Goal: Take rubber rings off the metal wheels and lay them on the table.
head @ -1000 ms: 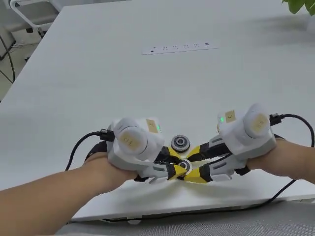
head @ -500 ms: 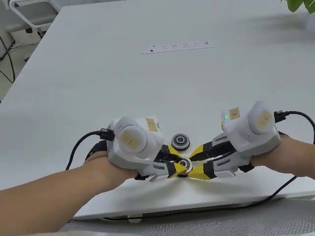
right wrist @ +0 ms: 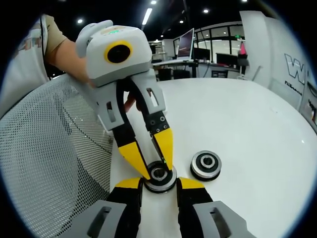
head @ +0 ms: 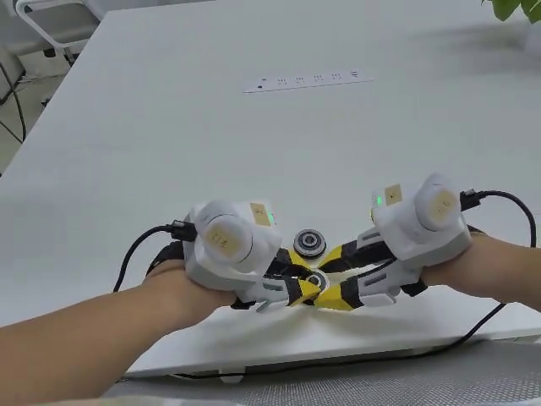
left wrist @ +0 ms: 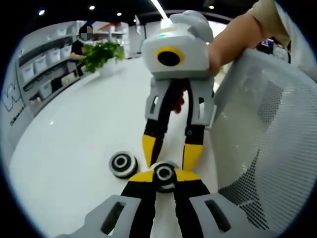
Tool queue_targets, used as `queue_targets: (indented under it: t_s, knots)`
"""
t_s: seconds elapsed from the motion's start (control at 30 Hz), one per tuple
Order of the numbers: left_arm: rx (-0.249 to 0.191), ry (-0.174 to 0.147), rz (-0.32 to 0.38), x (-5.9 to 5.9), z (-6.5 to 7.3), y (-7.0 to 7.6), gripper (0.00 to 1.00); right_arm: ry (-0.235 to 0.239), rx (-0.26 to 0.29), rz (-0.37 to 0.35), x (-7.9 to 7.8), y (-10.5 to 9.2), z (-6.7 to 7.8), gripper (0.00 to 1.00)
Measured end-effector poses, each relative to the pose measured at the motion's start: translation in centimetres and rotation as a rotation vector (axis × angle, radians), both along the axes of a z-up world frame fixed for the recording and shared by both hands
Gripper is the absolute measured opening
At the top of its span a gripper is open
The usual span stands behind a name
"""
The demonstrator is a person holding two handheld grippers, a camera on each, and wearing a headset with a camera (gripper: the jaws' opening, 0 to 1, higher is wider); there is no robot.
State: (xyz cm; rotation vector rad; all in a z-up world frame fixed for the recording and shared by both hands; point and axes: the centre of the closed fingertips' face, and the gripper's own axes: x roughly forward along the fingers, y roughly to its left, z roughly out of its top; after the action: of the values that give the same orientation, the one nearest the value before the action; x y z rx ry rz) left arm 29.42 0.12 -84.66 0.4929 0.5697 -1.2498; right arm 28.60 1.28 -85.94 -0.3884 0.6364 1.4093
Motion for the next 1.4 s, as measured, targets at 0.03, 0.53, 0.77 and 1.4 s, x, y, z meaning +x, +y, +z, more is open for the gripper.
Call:
queue_targets:
  t_s: [0.03, 0.53, 0.77, 1.4]
  knots:
    - [0.000, -0.001, 0.000, 0.0, 0.0, 0.0, 0.13, -0.002, 0.000, 0.000, 0.0, 0.0, 0.0, 0.25]
    - [0.003, -0.003, 0.003, 0.0, 0.0, 0.0, 0.13, -0.006, -0.006, 0.007, -0.1, -0.6, 0.1, 0.22]
    - [0.003, 0.000, 0.004, 0.0, 0.0, 0.0, 0.13, -0.006, -0.014, 0.012, -0.1, -1.1, 0.0, 0.18]
    - [0.005, -0.001, 0.009, 0.1, 0.0, 0.0, 0.13, 0.014, -0.035, -0.011, 0.2, -1.7, -0.4, 0.03]
